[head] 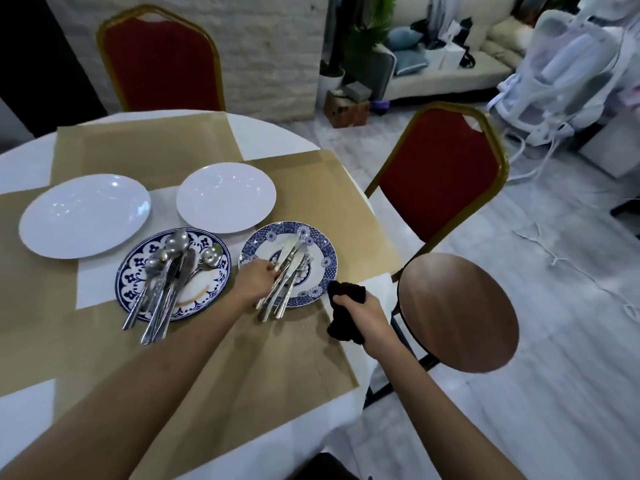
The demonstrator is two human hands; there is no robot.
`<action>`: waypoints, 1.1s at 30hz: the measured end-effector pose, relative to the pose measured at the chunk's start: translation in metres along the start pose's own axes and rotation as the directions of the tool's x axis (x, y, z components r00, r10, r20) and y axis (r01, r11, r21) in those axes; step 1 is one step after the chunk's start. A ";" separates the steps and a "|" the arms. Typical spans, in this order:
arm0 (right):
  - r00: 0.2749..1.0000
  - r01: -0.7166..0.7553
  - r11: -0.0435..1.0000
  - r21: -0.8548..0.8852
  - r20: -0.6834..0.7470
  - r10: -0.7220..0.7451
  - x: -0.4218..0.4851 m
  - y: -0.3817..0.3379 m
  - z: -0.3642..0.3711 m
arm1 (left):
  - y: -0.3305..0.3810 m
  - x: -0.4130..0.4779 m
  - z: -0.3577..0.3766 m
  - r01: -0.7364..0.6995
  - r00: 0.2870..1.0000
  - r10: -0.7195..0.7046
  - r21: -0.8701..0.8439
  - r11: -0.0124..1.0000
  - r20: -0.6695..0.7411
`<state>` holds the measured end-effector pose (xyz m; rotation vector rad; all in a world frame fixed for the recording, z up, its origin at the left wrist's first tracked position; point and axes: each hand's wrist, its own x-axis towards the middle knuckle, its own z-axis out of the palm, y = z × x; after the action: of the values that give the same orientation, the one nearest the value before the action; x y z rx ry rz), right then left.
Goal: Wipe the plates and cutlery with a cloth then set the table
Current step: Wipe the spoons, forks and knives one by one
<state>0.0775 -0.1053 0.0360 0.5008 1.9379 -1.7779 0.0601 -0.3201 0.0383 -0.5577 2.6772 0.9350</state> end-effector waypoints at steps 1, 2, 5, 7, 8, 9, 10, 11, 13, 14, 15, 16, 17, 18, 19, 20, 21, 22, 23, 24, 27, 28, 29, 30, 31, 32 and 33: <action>1.000 -0.009 1.000 -0.011 0.004 0.009 0.000 0.001 -0.001 | 0.000 0.001 0.001 -0.021 1.000 0.022 0.024 0.999 -0.015; 1.000 -0.015 1.000 -0.018 0.009 0.015 0.001 0.001 -0.001 | 0.000 0.002 0.002 -0.036 0.999 0.038 0.043 0.998 -0.030; 1.000 -0.020 1.000 -0.013 0.008 0.020 0.005 0.000 -0.001 | 0.000 0.003 0.001 -0.066 0.996 0.072 0.121 0.990 -0.052; 1.000 -0.017 1.000 0.004 0.006 0.017 0.008 -0.002 -0.001 | -0.002 0.005 0.002 -0.085 0.994 0.094 0.154 0.984 -0.051; 1.000 -0.017 1.000 0.010 0.006 0.017 0.009 -0.003 0.000 | -0.002 0.006 0.002 -0.092 0.994 0.101 0.159 0.983 -0.050; 1.000 -0.015 1.000 0.016 0.008 0.015 0.010 -0.005 0.001 | -0.003 0.006 0.002 -0.096 0.993 0.106 0.161 0.982 -0.053; 1.000 -0.009 1.000 0.018 0.010 0.009 0.011 -0.007 0.002 | -0.003 0.006 0.002 -0.097 0.992 0.108 0.163 0.982 -0.057; 1.000 -0.003 1.000 0.019 0.012 0.003 0.011 -0.008 0.004 | -0.004 0.006 0.002 -0.097 0.992 0.110 0.171 0.980 -0.067; 1.000 0.002 1.000 0.020 0.014 -0.003 0.012 -0.010 0.007 | -0.006 0.004 0.001 -0.094 0.989 0.113 0.189 0.978 -0.093; 1.000 0.006 1.000 0.021 0.018 -0.006 0.012 -0.011 0.009 | -0.007 0.002 0.001 -0.091 0.988 0.111 0.183 0.979 -0.107; 1.000 0.010 1.000 0.022 0.020 -0.010 0.012 -0.012 0.011 | -0.008 0.001 0.001 -0.088 0.988 0.108 0.170 0.982 -0.113; 1.000 0.013 1.000 0.020 0.026 -0.013 0.013 -0.013 0.014 | -0.010 -0.001 0.000 -0.085 0.988 0.103 0.151 0.985 -0.119; 0.999 0.014 1.000 0.018 0.031 -0.015 0.013 -0.015 0.017 | -0.013 -0.002 0.000 -0.084 0.987 0.100 0.128 0.988 -0.123; 0.999 0.016 1.000 0.017 0.035 -0.016 0.013 -0.017 0.020 | -0.015 -0.004 -0.001 -0.087 0.986 0.100 0.104 0.991 -0.130; 0.999 0.019 1.000 0.013 0.043 -0.019 0.014 -0.019 0.025 | -0.019 -0.006 -0.002 -0.088 0.984 0.099 0.080 0.993 -0.145; 0.998 0.022 1.000 0.007 0.053 -0.023 0.015 -0.020 0.029 | -0.023 -0.010 -0.004 -0.089 0.981 0.098 0.065 0.994 -0.166; 0.998 0.027 1.000 -0.005 0.062 -0.026 0.016 -0.021 0.035 | -0.027 -0.014 -0.007 -0.079 0.977 0.088 0.054 0.995 -0.193; 0.997 0.031 0.999 -0.019 0.070 -0.030 0.018 -0.023 0.041 | -0.032 -0.018 -0.010 -0.070 0.972 0.077 0.043 0.997 -0.221; 0.996 0.036 0.999 -0.028 0.077 -0.033 0.019 -0.024 0.047 | -0.038 -0.022 -0.012 -0.061 0.967 0.068 0.036 0.998 -0.244; 0.995 0.043 0.998 -0.041 0.091 -0.039 0.021 -0.026 0.056 | -0.045 -0.025 -0.016 -0.051 0.961 0.058 0.031 0.998 -0.272; 0.989 0.084 0.992 -0.093 0.126 -0.072 0.023 -0.032 0.084 | -0.071 -0.035 -0.027 -0.027 0.940 0.019 -0.019 0.999 -0.340; 0.986 0.100 0.990 -0.104 0.145 -0.084 0.023 -0.034 0.092 | -0.079 -0.038 -0.030 -0.007 0.933 -0.005 -0.033 0.999 -0.359; 0.981 0.114 0.987 -0.116 0.169 -0.093 0.022 -0.036 0.103 | -0.088 -0.042 -0.035 0.026 0.923 -0.041 -0.045 0.999 -0.382; 0.976 0.131 0.983 -0.132 0.192 -0.104 0.021 -0.038 0.112 | -0.097 -0.046 -0.039 0.058 0.912 -0.074 -0.052 0.997 -0.403; 0.971 0.150 0.977 -0.154 0.211 -0.116 0.021 -0.039 0.121 | -0.105 -0.050 -0.043 0.085 0.902 -0.102 -0.060 0.995 -0.420; 0.965 0.168 0.970 -0.174 0.231 -0.126 0.020 -0.040 0.131 | -0.112 -0.054 -0.046 0.100 0.892 -0.119 -0.065 0.993 -0.437; 0.960 0.179 0.966 -0.189 0.248 -0.129 0.019 -0.040 0.138 | -0.119 -0.056 -0.048 0.109 0.887 -0.130 -0.071 0.991 -0.443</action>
<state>0.0517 -0.2477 0.0503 0.0642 2.0093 -1.6141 0.1565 -0.4208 0.0301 -1.0519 2.9760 0.9244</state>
